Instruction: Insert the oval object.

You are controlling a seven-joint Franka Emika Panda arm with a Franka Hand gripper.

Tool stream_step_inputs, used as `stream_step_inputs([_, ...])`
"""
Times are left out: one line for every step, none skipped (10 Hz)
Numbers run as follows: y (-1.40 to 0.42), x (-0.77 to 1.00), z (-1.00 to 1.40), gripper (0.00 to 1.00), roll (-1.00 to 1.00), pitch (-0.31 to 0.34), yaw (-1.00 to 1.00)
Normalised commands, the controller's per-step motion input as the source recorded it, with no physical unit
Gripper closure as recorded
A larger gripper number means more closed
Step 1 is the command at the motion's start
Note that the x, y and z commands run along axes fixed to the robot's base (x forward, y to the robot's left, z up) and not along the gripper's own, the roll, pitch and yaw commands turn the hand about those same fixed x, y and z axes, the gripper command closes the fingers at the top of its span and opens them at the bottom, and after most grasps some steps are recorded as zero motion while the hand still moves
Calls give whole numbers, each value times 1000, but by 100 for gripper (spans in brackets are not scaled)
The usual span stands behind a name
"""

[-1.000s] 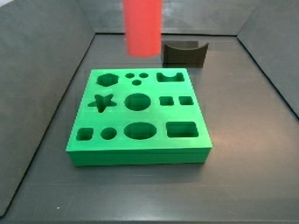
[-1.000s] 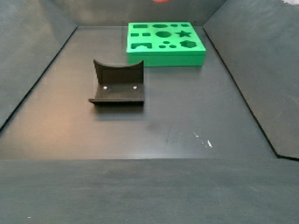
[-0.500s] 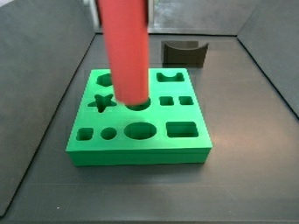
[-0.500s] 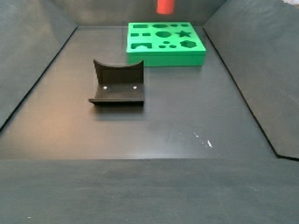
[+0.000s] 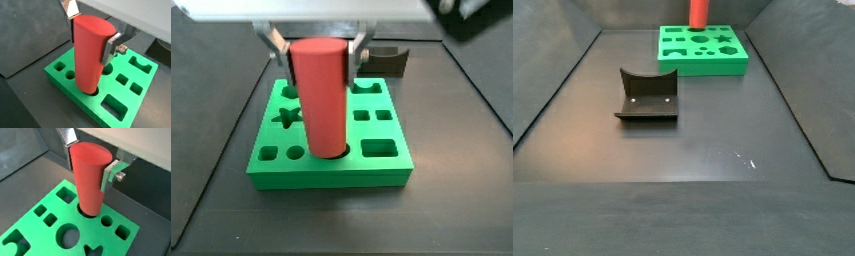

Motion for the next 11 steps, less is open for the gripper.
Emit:
stream_step_inputs([0, 160, -217, 100, 143, 31, 0])
stream_step_inputs([126, 0, -163, 100, 79, 23, 0])
stream_step_inputs([0, 63, -183, 100, 9, 4, -51])
stream_step_inputs([0, 260, -226, 100, 10, 0, -146])
stream_step_inputs([-60, 437, -263, 100, 0, 6, -306])
stream_step_inputs([0, 129, -249, 100, 0, -20, -180])
stream_step_inputs([0, -200, -226, 100, -16, -191, 0])
stream_step_inputs([23, -214, -160, 100, 0, -140, 0])
stream_step_inputs([0, -80, -189, 100, 33, -23, 0])
stream_step_inputs([0, -11, -200, 100, 11, 0, 0])
stream_step_inputs([0, 0, -269, 100, 0, 0, -17])
